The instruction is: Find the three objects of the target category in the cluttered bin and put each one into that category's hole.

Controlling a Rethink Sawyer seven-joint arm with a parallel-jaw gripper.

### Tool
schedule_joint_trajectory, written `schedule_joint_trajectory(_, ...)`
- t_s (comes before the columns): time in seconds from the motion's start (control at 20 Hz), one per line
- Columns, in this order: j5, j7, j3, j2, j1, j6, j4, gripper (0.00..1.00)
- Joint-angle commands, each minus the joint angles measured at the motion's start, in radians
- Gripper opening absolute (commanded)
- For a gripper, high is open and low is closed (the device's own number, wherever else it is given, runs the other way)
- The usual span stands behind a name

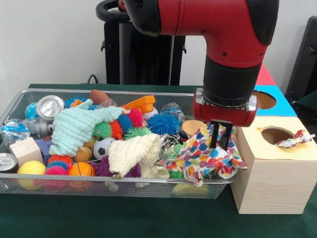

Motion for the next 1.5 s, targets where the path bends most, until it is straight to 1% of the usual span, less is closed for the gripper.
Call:
schedule_joint_trajectory(0.05,0.02,-0.039,0.056,-0.027,-0.006,0.106,0.07,0.0)
schedule_joint_trajectory(0.6,0.027,-0.038,0.054,-0.045,-0.006,0.133,0.075,0.0)
schedule_joint_trajectory(1.0,0.03,-0.034,0.053,-0.059,0.003,0.192,0.051,0.0)
schedule_joint_trajectory(1.4,0.035,-0.03,0.057,-0.066,0.011,0.256,0.011,0.0)
schedule_joint_trajectory(1.5,0.035,-0.029,0.055,-0.079,0.013,0.256,0.02,0.0)
